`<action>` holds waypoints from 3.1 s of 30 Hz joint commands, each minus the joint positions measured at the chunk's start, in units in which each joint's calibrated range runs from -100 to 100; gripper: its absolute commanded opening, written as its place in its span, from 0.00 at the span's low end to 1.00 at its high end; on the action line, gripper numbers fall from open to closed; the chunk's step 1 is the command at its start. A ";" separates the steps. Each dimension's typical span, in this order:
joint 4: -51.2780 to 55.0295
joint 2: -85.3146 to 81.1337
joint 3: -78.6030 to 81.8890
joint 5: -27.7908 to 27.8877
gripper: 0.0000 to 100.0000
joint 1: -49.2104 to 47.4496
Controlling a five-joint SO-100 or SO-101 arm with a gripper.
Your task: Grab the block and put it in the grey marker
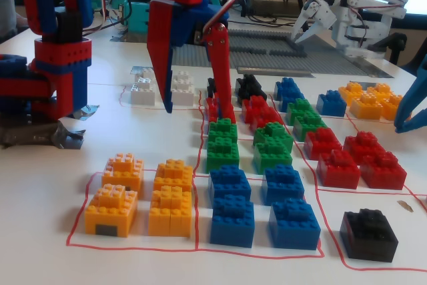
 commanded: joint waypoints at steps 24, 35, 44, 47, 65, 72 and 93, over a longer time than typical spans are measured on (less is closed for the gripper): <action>-6.94 12.39 -9.72 -0.24 0.29 -1.59; -8.16 17.43 -12.08 -3.08 0.29 -5.13; -7.92 18.99 -12.35 -4.15 0.24 -5.81; -7.67 19.08 -12.17 -4.15 0.21 -6.40; -2.80 15.69 -12.62 -4.98 0.00 -8.36; 0.60 7.94 -12.90 -4.54 0.00 -8.56; 12.61 0.76 -30.70 -7.03 0.00 -46.64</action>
